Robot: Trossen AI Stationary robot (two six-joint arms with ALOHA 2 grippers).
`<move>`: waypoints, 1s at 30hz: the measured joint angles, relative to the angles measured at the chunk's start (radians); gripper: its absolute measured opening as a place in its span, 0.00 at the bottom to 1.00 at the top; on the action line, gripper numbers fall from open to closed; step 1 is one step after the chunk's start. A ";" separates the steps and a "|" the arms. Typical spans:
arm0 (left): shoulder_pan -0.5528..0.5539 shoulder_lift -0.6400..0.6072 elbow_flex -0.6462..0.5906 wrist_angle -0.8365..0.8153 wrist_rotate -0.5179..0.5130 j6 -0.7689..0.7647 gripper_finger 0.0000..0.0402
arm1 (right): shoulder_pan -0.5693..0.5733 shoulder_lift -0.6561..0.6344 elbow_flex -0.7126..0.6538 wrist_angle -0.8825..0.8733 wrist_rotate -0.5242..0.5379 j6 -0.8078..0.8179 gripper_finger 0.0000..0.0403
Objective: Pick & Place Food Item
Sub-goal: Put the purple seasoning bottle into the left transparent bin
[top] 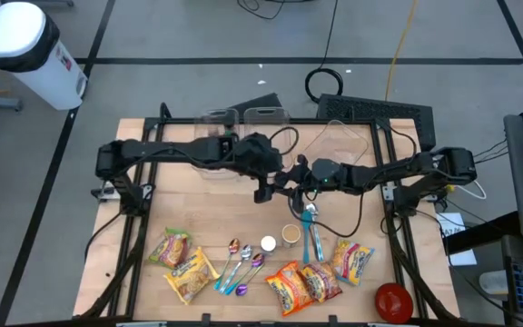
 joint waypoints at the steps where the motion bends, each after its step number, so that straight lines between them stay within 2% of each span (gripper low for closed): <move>1: -0.003 0.007 0.000 -0.001 0.000 -0.001 0.85 | 0.000 0.000 0.000 0.000 0.000 0.000 0.43; 12: -0.010 0.035 0.000 -0.005 -0.074 -0.045 0.84 | 0.000 0.000 0.000 -0.015 0.001 0.002 0.43; 15: -0.010 0.035 0.000 -0.005 -0.065 -0.045 0.77 | 0.000 0.000 0.000 -0.020 0.001 0.007 0.43; 21: -0.010 0.035 0.001 -0.013 -0.054 -0.059 0.51 | 0.000 0.000 0.000 -0.041 0.000 0.027 0.43; 26: -0.011 0.035 0.079 -0.104 -0.070 -0.058 0.51 | 0.001 -0.004 0.003 -0.019 0.001 0.066 0.47; 30: -0.011 -0.005 0.113 -0.144 -0.113 -0.062 0.51 | 0.000 -0.035 0.004 -0.029 0.008 0.067 0.56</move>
